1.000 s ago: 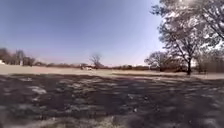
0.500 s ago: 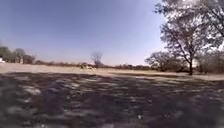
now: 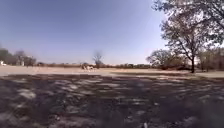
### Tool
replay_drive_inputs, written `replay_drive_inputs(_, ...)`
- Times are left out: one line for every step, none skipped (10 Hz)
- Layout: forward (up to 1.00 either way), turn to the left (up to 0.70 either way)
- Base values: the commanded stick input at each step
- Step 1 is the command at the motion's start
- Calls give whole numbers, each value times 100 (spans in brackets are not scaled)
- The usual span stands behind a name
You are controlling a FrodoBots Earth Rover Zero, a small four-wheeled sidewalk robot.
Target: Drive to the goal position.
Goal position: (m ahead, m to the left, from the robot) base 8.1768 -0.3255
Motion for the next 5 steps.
replay_drive_inputs(50, 0)
replay_drive_inputs(50, 0)
replay_drive_inputs(50, 0)
replay_drive_inputs(50, 0)
replay_drive_inputs(50, 0)
